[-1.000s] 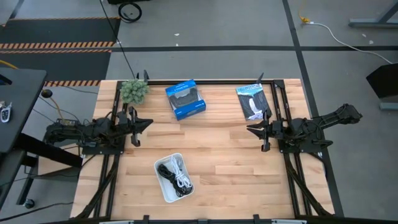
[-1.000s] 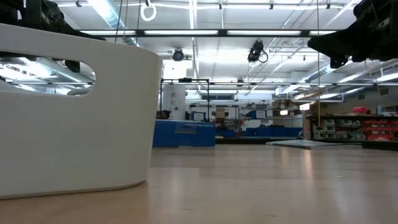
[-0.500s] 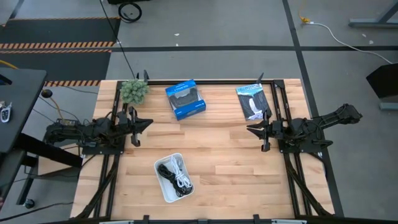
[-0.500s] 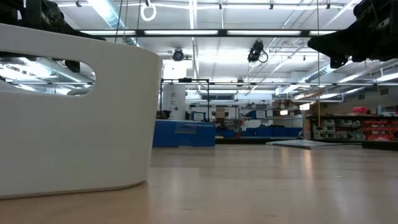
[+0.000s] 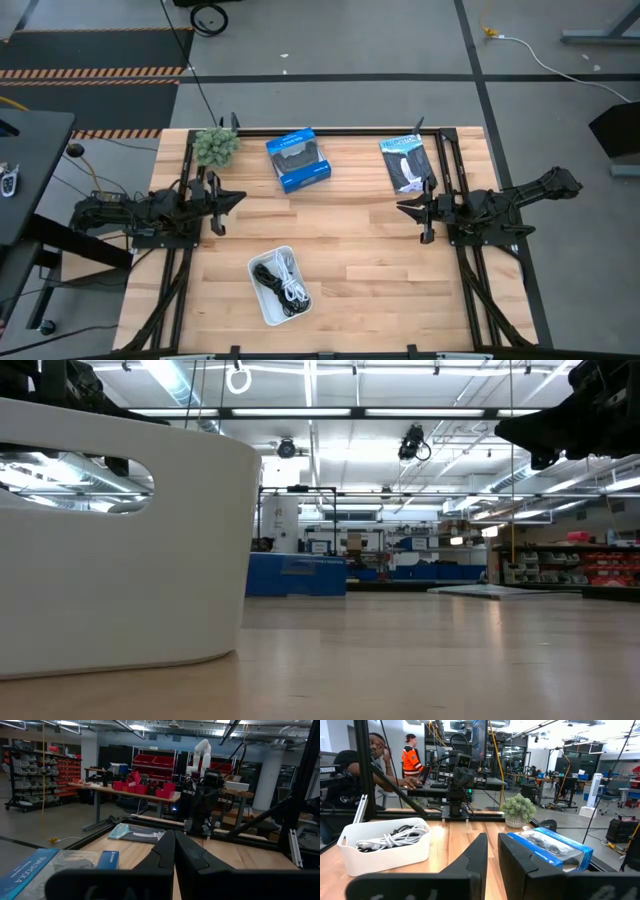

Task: Pick and place USB-C Cables
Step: Return to Home Position

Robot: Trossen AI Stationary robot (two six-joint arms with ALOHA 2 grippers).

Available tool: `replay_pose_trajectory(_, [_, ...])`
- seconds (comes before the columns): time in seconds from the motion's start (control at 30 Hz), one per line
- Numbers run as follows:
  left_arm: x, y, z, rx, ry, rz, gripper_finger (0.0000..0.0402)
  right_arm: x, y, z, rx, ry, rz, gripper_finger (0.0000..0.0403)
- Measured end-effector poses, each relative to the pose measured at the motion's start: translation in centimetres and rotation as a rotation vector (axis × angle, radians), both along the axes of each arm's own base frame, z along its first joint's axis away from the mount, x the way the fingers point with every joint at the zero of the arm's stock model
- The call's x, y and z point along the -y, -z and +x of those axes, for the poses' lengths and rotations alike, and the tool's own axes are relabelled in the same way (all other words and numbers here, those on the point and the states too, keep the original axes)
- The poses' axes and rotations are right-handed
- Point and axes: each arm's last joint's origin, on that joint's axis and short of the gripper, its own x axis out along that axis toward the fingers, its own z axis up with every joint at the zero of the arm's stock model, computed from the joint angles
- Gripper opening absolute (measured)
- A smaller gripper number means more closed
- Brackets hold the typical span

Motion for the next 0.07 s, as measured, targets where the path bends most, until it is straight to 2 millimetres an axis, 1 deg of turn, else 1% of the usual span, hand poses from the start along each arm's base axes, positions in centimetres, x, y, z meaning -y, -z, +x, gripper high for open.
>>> replay_pose_trajectory(0.07, [0.0,0.0,0.0,0.0,0.0,0.0,0.0007,0.0,0.0,0.0,0.0,0.0,0.0,0.005])
